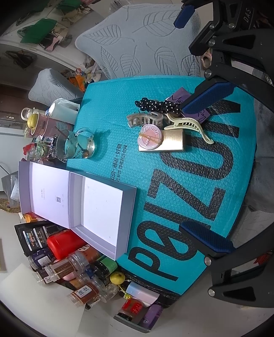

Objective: Organize rigid objects

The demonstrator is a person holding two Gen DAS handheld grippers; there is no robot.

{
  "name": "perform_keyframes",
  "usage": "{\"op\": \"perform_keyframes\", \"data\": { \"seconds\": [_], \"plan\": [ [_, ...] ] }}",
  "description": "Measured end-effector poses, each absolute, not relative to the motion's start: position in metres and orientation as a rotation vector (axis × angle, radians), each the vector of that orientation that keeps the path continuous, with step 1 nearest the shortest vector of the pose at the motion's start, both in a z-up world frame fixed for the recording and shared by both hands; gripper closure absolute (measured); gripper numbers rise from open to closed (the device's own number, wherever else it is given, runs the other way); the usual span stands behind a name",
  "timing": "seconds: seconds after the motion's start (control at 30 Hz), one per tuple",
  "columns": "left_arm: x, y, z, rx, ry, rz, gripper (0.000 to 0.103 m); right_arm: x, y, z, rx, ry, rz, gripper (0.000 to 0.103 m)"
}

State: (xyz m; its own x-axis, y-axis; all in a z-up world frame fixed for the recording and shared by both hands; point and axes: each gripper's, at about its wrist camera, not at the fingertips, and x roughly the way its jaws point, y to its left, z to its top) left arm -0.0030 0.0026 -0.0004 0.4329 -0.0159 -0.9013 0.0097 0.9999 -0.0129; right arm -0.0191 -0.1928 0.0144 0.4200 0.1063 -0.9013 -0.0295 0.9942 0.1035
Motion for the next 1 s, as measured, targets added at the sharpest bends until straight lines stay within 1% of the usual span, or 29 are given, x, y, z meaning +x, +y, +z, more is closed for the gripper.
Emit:
{"op": "perform_keyframes", "data": {
  "seconds": [0.47,0.83,1.0],
  "plan": [
    [0.0,0.001,-0.003,0.01,1.123,-0.013,0.0,-0.017,-0.193,0.011,0.083,1.147,0.092,0.0],
    [0.018,0.008,-0.026,0.023,1.183,-0.025,0.0,-0.011,-0.191,-0.009,0.159,1.185,0.111,0.0],
    [0.032,0.009,-0.04,0.035,1.196,-0.048,0.0,-0.005,-0.189,-0.019,0.186,1.173,0.111,0.0]
  ]
}}
